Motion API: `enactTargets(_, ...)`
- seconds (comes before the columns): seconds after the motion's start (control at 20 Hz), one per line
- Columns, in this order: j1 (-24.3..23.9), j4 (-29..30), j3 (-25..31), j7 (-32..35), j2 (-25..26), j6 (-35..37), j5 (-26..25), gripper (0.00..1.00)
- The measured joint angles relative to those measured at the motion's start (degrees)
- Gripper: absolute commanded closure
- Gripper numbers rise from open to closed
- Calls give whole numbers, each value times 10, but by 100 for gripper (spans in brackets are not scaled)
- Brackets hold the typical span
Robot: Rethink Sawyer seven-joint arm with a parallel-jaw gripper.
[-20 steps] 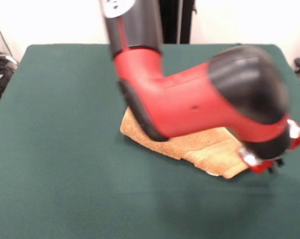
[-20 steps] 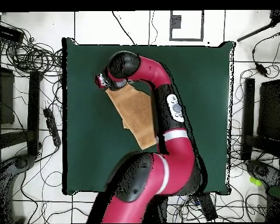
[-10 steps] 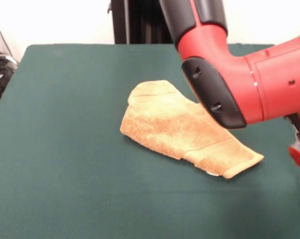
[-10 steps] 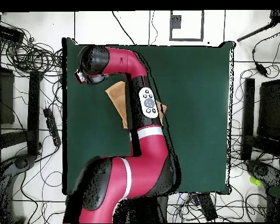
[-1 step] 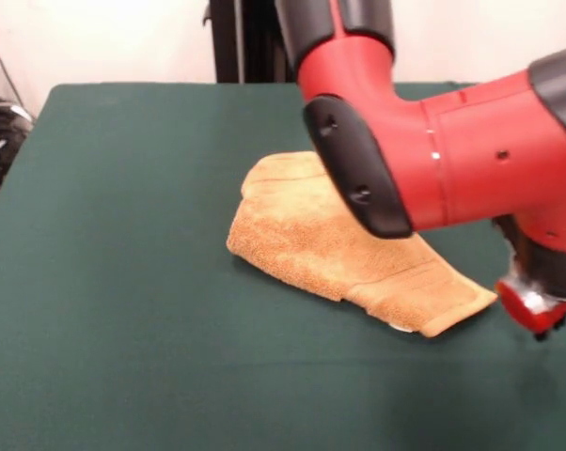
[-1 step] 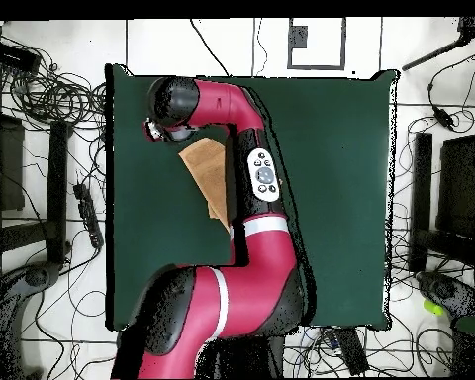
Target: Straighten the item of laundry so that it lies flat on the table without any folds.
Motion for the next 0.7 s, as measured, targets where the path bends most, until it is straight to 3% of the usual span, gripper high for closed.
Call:
enactTargets(0.4,-17,5,-22,0,-1,0,7,100)
enactTargets(0.7,-23,45,-46,0,-20,19,32,100)
